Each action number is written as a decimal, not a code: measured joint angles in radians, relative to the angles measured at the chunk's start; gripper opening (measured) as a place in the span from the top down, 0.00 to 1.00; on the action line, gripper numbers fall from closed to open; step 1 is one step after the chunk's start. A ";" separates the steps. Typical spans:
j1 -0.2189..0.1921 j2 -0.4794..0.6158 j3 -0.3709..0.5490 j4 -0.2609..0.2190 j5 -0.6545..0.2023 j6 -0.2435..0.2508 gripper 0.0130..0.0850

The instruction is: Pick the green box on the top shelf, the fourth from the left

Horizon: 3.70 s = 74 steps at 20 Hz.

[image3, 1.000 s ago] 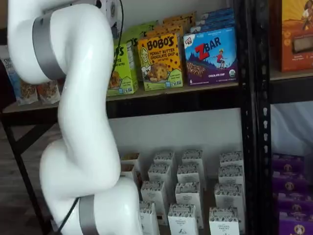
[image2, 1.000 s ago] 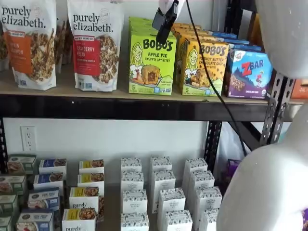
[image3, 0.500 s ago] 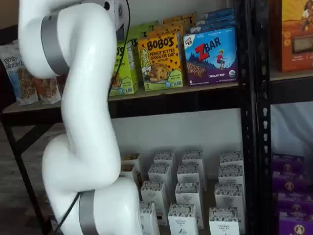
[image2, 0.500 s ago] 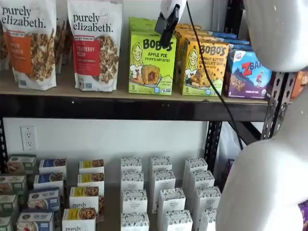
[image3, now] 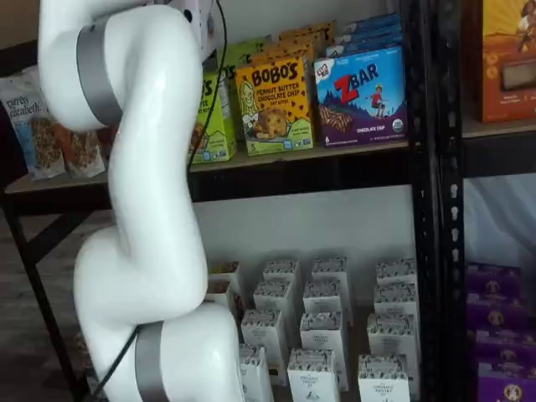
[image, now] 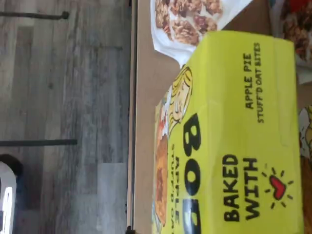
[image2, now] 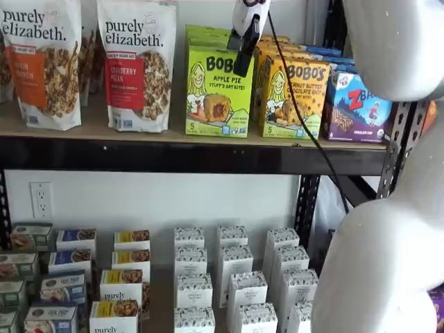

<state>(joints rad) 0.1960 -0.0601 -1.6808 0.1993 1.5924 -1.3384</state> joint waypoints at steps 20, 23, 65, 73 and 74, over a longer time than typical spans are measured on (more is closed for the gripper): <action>0.055 0.013 -0.036 -0.072 0.072 0.046 0.00; 0.062 0.005 -0.017 -0.084 0.055 0.051 0.00; 0.070 -0.035 0.044 -0.077 -0.013 0.059 0.56; 0.072 -0.039 0.049 -0.075 -0.015 0.061 0.56; 0.072 -0.039 0.049 -0.075 -0.015 0.061 0.56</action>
<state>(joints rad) 0.2685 -0.0993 -1.6321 0.1247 1.5776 -1.2771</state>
